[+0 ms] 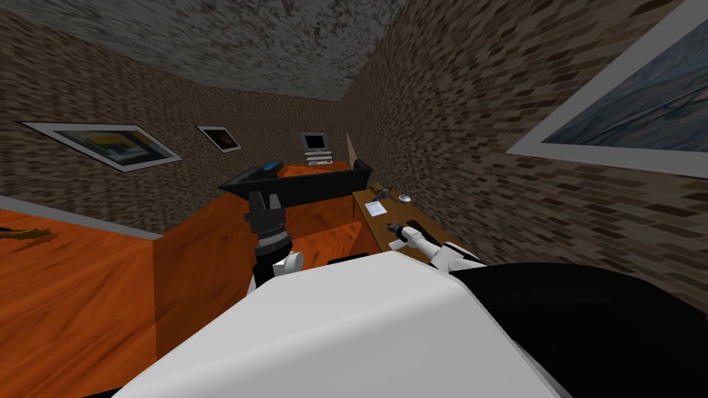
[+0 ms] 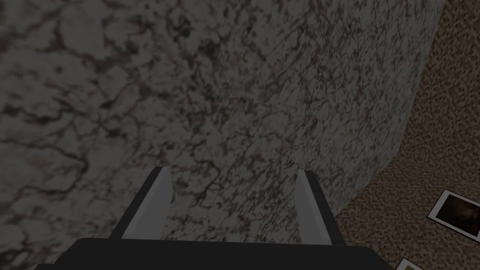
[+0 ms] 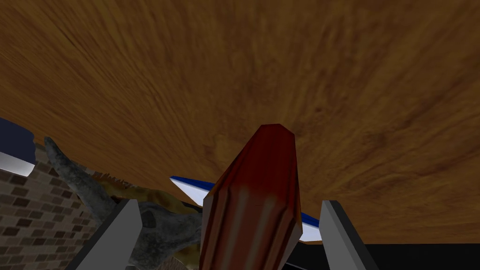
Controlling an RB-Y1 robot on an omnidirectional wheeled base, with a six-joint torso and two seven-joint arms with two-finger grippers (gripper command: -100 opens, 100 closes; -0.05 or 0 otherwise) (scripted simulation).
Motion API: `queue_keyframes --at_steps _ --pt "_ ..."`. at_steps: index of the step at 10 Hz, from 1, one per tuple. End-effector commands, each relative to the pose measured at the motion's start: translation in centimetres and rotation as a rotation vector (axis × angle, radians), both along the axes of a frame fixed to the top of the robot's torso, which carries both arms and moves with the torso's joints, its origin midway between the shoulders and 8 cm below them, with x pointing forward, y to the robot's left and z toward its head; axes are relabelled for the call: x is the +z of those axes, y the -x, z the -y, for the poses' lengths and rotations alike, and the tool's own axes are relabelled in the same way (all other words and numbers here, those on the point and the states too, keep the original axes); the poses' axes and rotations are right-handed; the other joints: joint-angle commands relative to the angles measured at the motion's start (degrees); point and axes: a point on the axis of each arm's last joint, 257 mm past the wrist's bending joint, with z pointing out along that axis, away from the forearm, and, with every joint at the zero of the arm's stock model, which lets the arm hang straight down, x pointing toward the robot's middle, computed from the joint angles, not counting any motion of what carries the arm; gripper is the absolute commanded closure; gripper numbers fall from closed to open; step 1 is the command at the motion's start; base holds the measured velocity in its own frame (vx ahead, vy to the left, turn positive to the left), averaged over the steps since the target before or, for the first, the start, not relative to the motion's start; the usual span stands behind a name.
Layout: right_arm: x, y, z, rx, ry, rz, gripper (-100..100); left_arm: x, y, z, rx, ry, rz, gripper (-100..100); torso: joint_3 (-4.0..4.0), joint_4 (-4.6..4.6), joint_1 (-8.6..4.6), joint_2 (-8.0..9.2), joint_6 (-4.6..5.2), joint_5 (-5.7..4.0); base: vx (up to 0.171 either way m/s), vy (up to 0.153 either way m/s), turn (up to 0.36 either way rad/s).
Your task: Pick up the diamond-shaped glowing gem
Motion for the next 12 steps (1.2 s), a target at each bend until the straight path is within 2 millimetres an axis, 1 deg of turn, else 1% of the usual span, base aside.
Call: queue_keyframes --at_steps 1,3,4,5,7,8,12 --pt "0.2 -1.4 -0.2 -0.020 0.012 0.010 -100 0.0 0.0 0.0 0.000 0.000 0.000 0 0.00 0.00 0.00 0.00 0.00 0.00 -0.103 -0.054 0.165" --pt "0.2 -1.4 -0.2 -0.033 -0.001 0.012 -100 0.0 0.0 0.0 0.000 0.000 0.000 0 0.00 0.00 0.02 0.01 0.00 0.00 -0.073 -0.041 0.035" --pt "0.5 -2.6 -0.5 -0.040 0.018 0.023 -100 0.0 0.0 0.0 0.000 0.000 0.000 0 -0.06 -0.03 0.10 -0.11 0.01 0.01 -0.087 -0.029 0.127" --pt "0.5 -2.6 -0.5 -0.052 0.006 0.025 -100 0.0 0.0 0.0 0.000 0.000 0.000 0 -0.04 -0.02 0.11 -0.05 -0.04 0.02 -0.080 -0.030 0.131" --pt "0.5 -2.5 -0.6 -0.048 0.007 0.024 -100 0.0 0.0 0.0 0.000 0.000 0.000 0 -0.10 -0.04 0.13 -0.18 0.02 0.03 -0.023 -0.014 -0.002" --pt "0.5 -2.5 -0.6 -0.051 0.006 0.024 100 0.0 0.0 0.0 0.000 0.000 0.000 0 -0.15 -0.06 0.17 -0.27 0.00 0.03 0.000 0.000 0.000" --pt "0.5 -2.5 -0.6 -0.051 0.005 0.024 100 0.0 0.0 0.0 0.000 0.000 0.000 0 -0.21 -0.08 0.21 -0.36 0.01 0.05 0.000 0.000 0.000"
